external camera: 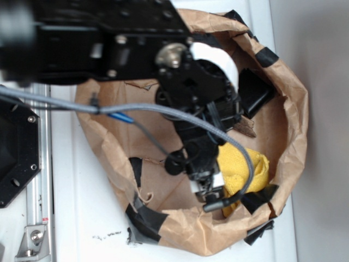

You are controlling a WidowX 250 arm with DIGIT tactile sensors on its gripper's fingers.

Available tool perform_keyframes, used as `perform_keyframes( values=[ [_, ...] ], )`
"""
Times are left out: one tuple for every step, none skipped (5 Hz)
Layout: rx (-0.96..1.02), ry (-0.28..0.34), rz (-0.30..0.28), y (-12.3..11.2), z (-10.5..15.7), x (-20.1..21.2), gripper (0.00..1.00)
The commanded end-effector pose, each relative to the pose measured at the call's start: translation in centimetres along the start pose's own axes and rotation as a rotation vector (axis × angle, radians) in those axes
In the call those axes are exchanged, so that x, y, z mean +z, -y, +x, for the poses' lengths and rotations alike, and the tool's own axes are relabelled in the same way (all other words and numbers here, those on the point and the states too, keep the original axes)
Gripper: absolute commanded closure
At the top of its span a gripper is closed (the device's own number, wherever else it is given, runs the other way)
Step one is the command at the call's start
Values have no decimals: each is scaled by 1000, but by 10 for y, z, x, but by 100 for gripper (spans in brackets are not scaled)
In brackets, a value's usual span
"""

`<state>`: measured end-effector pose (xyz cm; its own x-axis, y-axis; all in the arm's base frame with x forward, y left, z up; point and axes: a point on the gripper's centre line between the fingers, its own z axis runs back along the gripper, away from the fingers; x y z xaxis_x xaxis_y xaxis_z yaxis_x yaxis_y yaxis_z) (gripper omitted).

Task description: Grab the yellow cloth.

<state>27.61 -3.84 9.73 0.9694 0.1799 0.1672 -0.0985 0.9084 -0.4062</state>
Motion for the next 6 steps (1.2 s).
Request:
perform_keyframes(
  values=[
    [-106,91,-95,39,30,-30,0],
    [-246,71,-214,55,32,-43,0],
    [-323,30,-224,75,31,-56,0],
    [-335,-13,-215,83,24,-63,29],
    [-360,-32,-187,88,13,-66,100],
    [-419,-62,-167,86,1,-72,100]
  ],
)
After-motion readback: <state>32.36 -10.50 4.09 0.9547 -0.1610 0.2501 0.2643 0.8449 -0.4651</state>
